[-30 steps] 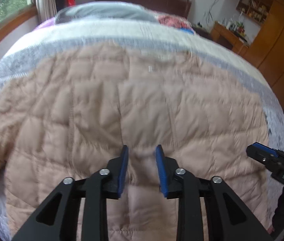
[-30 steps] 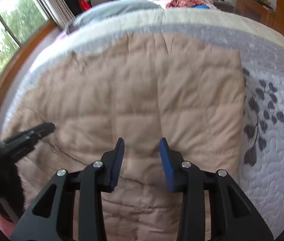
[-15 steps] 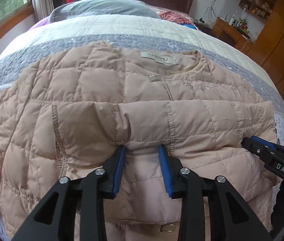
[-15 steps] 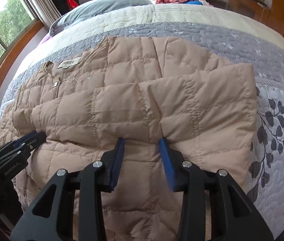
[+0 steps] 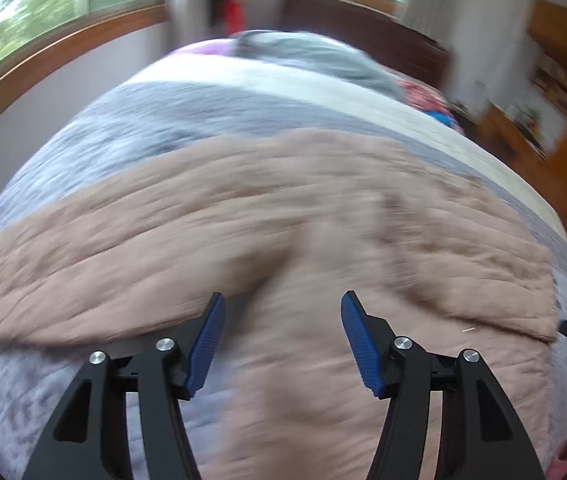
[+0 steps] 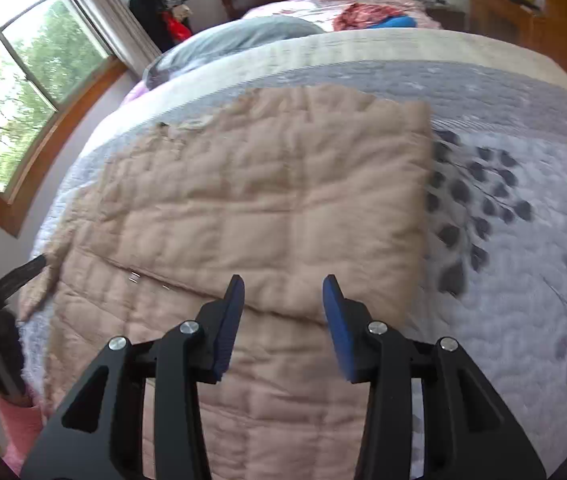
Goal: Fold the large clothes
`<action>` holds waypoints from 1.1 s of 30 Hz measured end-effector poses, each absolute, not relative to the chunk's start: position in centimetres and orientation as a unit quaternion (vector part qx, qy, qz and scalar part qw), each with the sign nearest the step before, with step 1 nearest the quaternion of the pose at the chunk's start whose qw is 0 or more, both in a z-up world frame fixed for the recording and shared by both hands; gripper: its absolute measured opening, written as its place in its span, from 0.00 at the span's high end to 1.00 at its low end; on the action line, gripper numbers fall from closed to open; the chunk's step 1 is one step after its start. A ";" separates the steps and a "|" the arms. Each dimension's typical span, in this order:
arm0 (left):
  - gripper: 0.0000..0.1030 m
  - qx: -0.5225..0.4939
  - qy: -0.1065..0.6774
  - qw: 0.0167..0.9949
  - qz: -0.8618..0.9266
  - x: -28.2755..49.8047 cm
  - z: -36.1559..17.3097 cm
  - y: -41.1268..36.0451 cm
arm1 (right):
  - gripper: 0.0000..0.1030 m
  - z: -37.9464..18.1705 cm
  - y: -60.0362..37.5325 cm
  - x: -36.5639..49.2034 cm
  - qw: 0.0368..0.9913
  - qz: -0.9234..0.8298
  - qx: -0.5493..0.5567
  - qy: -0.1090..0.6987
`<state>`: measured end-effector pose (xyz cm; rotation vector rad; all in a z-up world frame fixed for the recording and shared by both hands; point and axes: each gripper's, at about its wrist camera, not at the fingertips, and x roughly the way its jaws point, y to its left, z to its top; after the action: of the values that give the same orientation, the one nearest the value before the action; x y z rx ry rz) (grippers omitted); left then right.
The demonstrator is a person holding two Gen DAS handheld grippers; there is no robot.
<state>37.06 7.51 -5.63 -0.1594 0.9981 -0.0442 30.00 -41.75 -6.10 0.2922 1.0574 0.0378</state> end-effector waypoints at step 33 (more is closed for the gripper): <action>0.94 -0.385 0.403 0.803 0.209 29.5 -12.2 39.1 | 0.57 -10.2 -42.0 30.7 0.841 0.003 0.127 0.526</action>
<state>29.47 39.06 -12.17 -0.8254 0.8636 0.4469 30.65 -42.02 -10.18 0.2677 1.1125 0.0060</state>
